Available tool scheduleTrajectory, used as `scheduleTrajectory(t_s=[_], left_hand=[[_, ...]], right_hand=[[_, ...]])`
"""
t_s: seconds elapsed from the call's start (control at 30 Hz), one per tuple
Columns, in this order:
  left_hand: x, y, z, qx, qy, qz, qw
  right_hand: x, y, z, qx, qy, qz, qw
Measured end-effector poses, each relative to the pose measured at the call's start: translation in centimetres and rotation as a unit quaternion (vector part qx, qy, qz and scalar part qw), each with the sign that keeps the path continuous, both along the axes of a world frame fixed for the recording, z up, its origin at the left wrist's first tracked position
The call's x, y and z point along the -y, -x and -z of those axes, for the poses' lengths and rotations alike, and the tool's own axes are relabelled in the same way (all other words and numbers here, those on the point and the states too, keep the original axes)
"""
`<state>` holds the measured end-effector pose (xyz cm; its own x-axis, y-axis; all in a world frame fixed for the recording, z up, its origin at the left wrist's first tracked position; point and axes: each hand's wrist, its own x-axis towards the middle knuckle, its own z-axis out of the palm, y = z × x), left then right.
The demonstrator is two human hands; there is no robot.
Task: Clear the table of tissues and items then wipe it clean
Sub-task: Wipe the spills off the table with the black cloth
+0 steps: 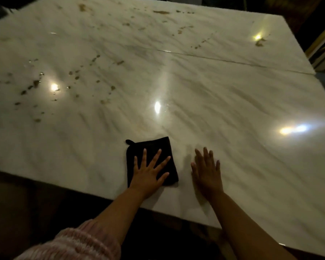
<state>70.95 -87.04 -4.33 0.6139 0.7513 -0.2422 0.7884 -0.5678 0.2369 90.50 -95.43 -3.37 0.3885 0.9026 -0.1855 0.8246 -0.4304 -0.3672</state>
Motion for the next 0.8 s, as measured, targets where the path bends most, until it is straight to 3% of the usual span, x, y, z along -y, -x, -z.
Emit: scheduleTrajectory(t_s=[0.47, 0.67, 0.8], left_hand=[[-7.2, 15.9, 0.3, 0.032, -0.006, -0.108, 0.994], [-17.2, 29.7, 0.2, -0.01, 0.001, -0.156, 0.988], [-25.6, 40.8, -0.2, -0.04, 0.0, -0.267, 0.963]], right_hand=[[-11.6, 11.8, -1.6, -0.018, -0.006, -0.1, 0.995], [-22.3, 20.9, -1.1, -0.019, -0.01, -0.091, 0.996], [-27.8, 25.6, 0.2, 0.0, 0.037, -0.044, 0.998]])
